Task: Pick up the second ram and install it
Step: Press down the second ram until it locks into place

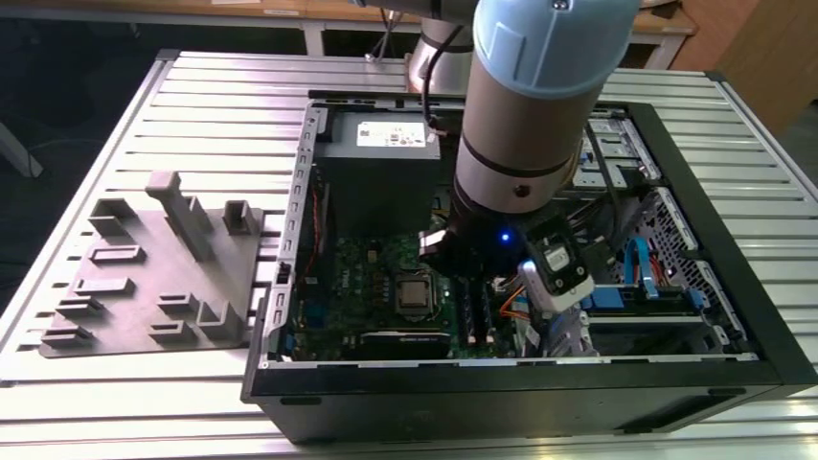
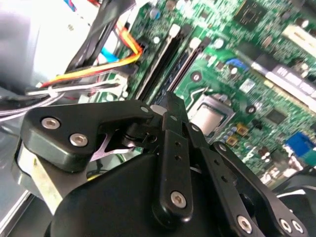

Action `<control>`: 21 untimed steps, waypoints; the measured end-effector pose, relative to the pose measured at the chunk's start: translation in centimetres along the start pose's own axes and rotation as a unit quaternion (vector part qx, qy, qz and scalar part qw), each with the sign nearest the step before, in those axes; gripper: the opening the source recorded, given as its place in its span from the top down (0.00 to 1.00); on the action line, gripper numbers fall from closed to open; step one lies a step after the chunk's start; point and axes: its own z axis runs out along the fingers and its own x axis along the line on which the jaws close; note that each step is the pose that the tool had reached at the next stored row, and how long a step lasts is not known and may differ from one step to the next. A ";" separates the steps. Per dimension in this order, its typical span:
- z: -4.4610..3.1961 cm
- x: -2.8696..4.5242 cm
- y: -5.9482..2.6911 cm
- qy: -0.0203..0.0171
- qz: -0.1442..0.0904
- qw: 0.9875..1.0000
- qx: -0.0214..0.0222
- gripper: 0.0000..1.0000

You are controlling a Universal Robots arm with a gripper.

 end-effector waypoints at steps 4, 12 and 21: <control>0.06 0.04 0.70 0.000 0.000 1.000 0.000 0.93; -0.26 0.04 1.06 0.000 0.000 1.000 0.000 0.93; -0.64 0.02 1.08 0.000 0.000 1.000 0.000 0.93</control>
